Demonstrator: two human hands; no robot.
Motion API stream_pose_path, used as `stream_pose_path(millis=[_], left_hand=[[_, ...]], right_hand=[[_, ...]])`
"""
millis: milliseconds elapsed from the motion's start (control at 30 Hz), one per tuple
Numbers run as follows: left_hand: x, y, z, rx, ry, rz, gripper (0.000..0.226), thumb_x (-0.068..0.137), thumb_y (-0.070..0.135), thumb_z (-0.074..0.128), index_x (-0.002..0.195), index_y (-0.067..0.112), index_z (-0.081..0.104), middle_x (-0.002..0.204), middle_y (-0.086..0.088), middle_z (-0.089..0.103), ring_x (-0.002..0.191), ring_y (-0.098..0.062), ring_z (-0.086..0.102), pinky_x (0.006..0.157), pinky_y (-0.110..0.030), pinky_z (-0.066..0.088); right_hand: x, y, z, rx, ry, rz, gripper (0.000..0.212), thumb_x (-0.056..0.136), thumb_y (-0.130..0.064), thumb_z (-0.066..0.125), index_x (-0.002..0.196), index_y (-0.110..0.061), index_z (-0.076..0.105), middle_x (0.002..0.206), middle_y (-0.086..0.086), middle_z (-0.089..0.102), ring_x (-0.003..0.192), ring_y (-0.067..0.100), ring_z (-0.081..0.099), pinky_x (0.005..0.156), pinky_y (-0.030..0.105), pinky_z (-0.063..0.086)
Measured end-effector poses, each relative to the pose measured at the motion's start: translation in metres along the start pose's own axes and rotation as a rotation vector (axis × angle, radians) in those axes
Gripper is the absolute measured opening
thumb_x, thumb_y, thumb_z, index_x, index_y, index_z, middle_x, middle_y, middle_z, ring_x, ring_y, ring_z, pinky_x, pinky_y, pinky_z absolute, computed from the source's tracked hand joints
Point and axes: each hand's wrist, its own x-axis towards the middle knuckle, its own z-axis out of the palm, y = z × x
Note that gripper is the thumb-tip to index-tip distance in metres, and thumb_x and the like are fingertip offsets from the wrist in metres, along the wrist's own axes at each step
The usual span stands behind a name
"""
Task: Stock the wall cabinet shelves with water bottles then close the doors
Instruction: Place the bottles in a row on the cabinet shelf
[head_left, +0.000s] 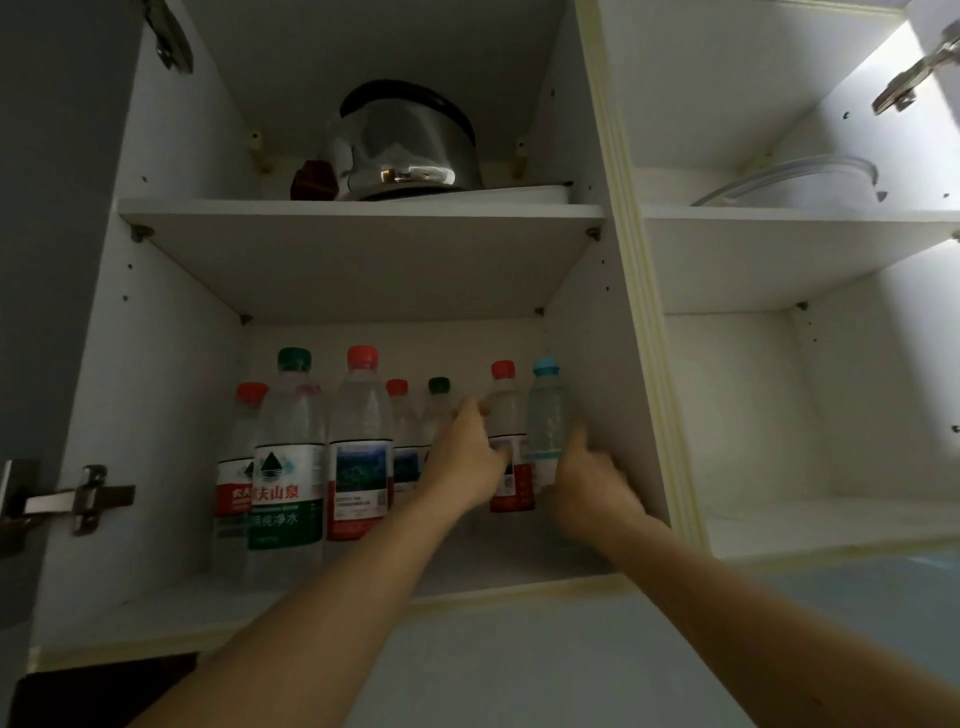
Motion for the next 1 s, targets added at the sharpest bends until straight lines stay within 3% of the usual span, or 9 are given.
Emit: stream_pose_path(millis=[133, 200, 267, 433, 533, 633, 767, 867, 1000], left_hand=[[0.035, -0.008, 0.021, -0.241, -0.017, -0.180, 0.058, 0.094, 0.022, 0.071, 0.142, 0.015, 0.039, 0.122, 0.001, 0.055, 0.100, -0.013, 0.053, 0.076, -0.025, 0.047], [0.049, -0.013, 0.025, -0.294, -0.084, -0.248, 0.068, 0.092, 0.019, 0.073, 0.147, 0.014, 0.033, 0.128, -0.004, 0.055, 0.107, -0.018, 0.054, 0.087, -0.033, 0.051], [0.057, -0.018, 0.024, -0.311, -0.173, -0.325, 0.076, 0.090, 0.018, 0.075, 0.150, 0.015, 0.028, 0.131, -0.007, 0.053, 0.109, -0.021, 0.054, 0.084, -0.037, 0.052], [0.062, -0.038, 0.027, -0.220, -0.227, -0.172, 0.055, 0.086, 0.018, 0.080, 0.132, 0.014, 0.052, 0.121, -0.007, 0.066, 0.108, -0.022, 0.064, 0.086, -0.038, 0.056], [0.066, -0.045, 0.031, -0.047, -0.175, -0.075, 0.052, 0.085, 0.026, 0.081, 0.129, 0.014, 0.056, 0.120, -0.006, 0.068, 0.109, -0.022, 0.066, 0.092, -0.038, 0.056], [0.072, -0.047, 0.036, 0.289, -0.097, -0.107, 0.059, 0.086, 0.040, 0.078, 0.131, 0.011, 0.051, 0.121, -0.010, 0.063, 0.106, -0.024, 0.064, 0.088, -0.040, 0.057], [0.076, -0.055, 0.038, 0.538, -0.021, -0.080, 0.067, 0.085, 0.044, 0.078, 0.133, 0.008, 0.048, 0.125, -0.012, 0.059, 0.101, -0.022, 0.061, 0.081, -0.035, 0.054], [0.074, -0.071, 0.036, 0.535, -0.073, -0.048, 0.093, 0.082, 0.037, 0.083, 0.150, 0.009, 0.028, 0.142, -0.014, 0.050, 0.120, -0.029, 0.057, 0.092, -0.039, 0.053], [0.067, -0.079, 0.028, 0.651, -0.144, 0.056, 0.113, 0.079, 0.033, 0.086, 0.159, 0.016, 0.008, 0.158, -0.015, 0.027, 0.140, -0.034, 0.035, 0.110, -0.045, 0.043]], right_hand=[[0.008, 0.008, 0.005, -0.011, -0.042, -0.020, 0.091, 0.093, -0.022, 0.067, 0.156, -0.026, 0.002, 0.129, 0.012, 0.062, 0.110, 0.029, 0.066, 0.094, 0.048, 0.057], [0.013, 0.009, 0.005, -0.030, -0.065, -0.031, 0.094, 0.094, -0.022, 0.068, 0.157, -0.022, -0.001, 0.129, 0.013, 0.062, 0.110, 0.029, 0.065, 0.094, 0.046, 0.057], [0.019, 0.008, 0.004, -0.036, -0.095, -0.024, 0.100, 0.093, -0.020, 0.070, 0.158, -0.021, -0.006, 0.133, 0.014, 0.059, 0.113, 0.030, 0.064, 0.095, 0.045, 0.056], [0.042, 0.004, 0.007, 0.063, -0.144, 0.048, 0.099, 0.094, -0.022, 0.070, 0.158, -0.020, -0.005, 0.135, 0.014, 0.054, 0.106, 0.027, 0.061, 0.084, 0.039, 0.052], [0.054, 0.000, 0.017, 0.109, -0.139, 0.089, 0.086, 0.100, -0.023, 0.059, 0.158, -0.020, -0.005, 0.136, 0.015, 0.051, 0.100, 0.025, 0.058, 0.078, 0.035, 0.048], [0.069, -0.009, 0.029, -0.053, -0.168, 0.088, 0.098, 0.094, -0.014, 0.067, 0.158, -0.010, -0.008, 0.146, 0.020, 0.044, 0.126, 0.034, 0.055, 0.103, 0.045, 0.050], [0.089, -0.018, 0.043, -0.222, -0.218, 0.095, 0.101, 0.093, -0.020, 0.069, 0.157, -0.002, -0.006, 0.155, 0.022, 0.032, 0.137, 0.035, 0.045, 0.112, 0.047, 0.043], [0.100, -0.013, 0.052, -0.169, -0.176, 0.082, 0.098, 0.096, -0.025, 0.068, 0.158, -0.004, -0.005, 0.156, 0.019, 0.033, 0.135, 0.032, 0.046, 0.112, 0.042, 0.043], [0.099, 0.001, 0.055, -0.241, -0.121, -0.054, 0.100, 0.094, -0.023, 0.071, 0.160, -0.008, -0.002, 0.150, 0.019, 0.041, 0.128, 0.033, 0.052, 0.106, 0.044, 0.048]])
